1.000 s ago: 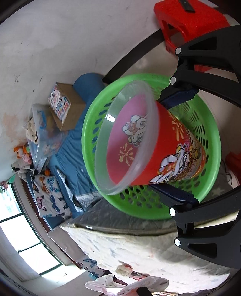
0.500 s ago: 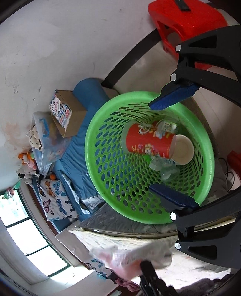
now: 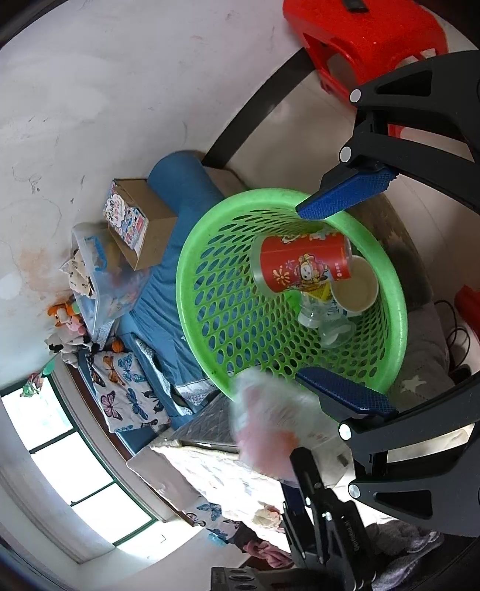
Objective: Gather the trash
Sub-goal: 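Carry the pink bag over the green basket and open the left gripper, then move both grippers back over the bed toward the wafer packet and tissue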
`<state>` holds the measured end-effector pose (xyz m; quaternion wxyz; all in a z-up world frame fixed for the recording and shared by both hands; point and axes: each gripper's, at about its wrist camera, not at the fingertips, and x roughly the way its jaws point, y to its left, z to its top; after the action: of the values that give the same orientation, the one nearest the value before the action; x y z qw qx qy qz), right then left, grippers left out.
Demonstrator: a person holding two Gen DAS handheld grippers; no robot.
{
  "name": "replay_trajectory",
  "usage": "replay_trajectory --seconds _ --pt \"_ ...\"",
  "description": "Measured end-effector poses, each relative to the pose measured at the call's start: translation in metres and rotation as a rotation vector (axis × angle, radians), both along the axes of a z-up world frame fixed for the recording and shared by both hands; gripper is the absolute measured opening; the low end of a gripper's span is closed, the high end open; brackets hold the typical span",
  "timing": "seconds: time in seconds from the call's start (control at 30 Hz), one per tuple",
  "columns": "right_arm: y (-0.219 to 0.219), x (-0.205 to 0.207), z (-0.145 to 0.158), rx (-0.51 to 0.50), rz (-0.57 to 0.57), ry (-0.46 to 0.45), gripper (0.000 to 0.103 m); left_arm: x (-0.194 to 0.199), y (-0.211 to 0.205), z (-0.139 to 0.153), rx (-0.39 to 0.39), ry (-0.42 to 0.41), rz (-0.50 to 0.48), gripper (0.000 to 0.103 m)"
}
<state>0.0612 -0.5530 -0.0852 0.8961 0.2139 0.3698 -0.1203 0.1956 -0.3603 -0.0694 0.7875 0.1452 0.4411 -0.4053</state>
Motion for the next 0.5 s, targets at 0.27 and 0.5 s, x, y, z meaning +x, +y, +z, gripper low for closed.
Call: replay_trajectory --seconds 0.27,0.5 --pt "0.007 -0.002 0.001 0.013 0.006 -0.006 0.082 -0.003 0.021 0.004 -0.019 -0.002 0.02 0.048" --pt "0.024 0.003 0.008 0.022 0.042 -0.022 0.082 -0.003 0.065 0.012 -0.044 -0.014 0.08 0.048"
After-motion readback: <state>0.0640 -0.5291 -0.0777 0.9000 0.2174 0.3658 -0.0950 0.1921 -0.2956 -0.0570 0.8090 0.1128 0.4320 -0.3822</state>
